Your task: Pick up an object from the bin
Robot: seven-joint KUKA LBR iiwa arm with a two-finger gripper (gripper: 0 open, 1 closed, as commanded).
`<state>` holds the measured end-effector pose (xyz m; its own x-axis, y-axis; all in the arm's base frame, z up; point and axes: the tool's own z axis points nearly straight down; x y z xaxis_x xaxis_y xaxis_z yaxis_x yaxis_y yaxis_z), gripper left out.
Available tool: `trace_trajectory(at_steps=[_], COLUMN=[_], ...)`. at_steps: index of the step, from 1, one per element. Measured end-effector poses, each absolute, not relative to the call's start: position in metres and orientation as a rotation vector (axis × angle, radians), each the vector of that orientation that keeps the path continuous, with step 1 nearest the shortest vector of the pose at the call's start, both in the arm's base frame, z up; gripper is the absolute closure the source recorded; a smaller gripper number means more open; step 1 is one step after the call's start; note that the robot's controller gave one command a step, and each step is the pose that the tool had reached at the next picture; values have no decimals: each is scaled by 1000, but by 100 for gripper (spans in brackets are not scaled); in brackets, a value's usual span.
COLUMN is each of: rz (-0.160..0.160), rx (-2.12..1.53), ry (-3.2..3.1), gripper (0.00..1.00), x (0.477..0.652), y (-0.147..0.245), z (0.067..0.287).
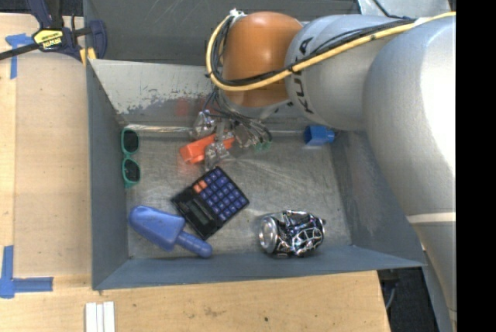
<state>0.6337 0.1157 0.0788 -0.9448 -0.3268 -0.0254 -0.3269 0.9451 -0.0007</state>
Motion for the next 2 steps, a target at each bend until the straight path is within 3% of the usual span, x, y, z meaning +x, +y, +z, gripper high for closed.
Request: trace_trajectory(at_steps=[1,2], rz=[0,1], rx=[-514,-514], ry=[3088,3098], gripper=[100,100], x=[637,634], y=[116,115], z=[141,132])
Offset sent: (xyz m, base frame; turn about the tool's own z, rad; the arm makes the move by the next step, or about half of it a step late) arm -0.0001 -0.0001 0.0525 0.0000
